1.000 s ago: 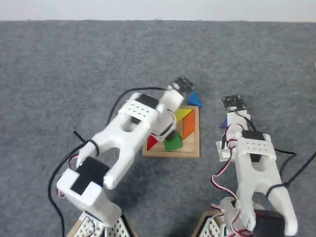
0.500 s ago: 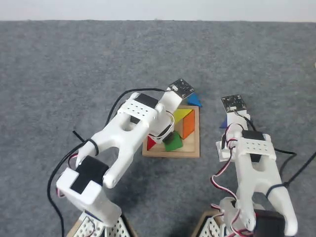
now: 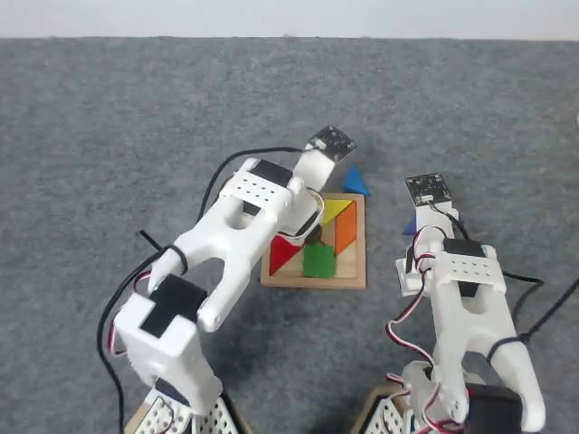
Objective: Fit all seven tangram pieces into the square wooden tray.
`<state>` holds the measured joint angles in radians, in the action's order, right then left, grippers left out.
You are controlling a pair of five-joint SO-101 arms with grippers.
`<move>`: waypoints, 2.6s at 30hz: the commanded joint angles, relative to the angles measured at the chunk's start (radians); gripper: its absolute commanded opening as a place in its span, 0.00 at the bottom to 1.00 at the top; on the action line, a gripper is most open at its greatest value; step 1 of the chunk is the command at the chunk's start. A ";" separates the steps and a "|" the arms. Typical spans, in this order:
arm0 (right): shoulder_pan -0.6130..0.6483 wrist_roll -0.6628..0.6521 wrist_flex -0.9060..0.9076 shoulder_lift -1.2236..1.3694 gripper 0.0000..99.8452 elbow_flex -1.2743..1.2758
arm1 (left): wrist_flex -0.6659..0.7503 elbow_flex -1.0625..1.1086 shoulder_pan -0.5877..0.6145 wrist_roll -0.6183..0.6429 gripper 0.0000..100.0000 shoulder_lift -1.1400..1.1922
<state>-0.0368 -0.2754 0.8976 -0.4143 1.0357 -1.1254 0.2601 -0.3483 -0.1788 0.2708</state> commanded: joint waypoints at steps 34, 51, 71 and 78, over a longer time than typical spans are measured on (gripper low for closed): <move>0.008 0.014 -0.015 -0.039 0.20 0.000 | 0.029 0.116 -0.213 -0.058 0.20 -0.115; 0.008 0.014 -0.013 -0.039 0.20 0.000 | -0.032 0.117 -0.060 -0.146 0.20 -0.075; 0.008 0.014 -0.016 -0.039 0.20 0.000 | -0.103 0.124 0.041 -0.235 0.20 -0.226; 0.008 0.012 -0.016 -0.039 0.20 0.000 | -0.107 0.124 0.060 -0.224 0.20 -0.269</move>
<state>-0.0368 -0.2739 0.8976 -0.4143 1.0357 -1.2267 0.3905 -0.3099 -0.4043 0.0637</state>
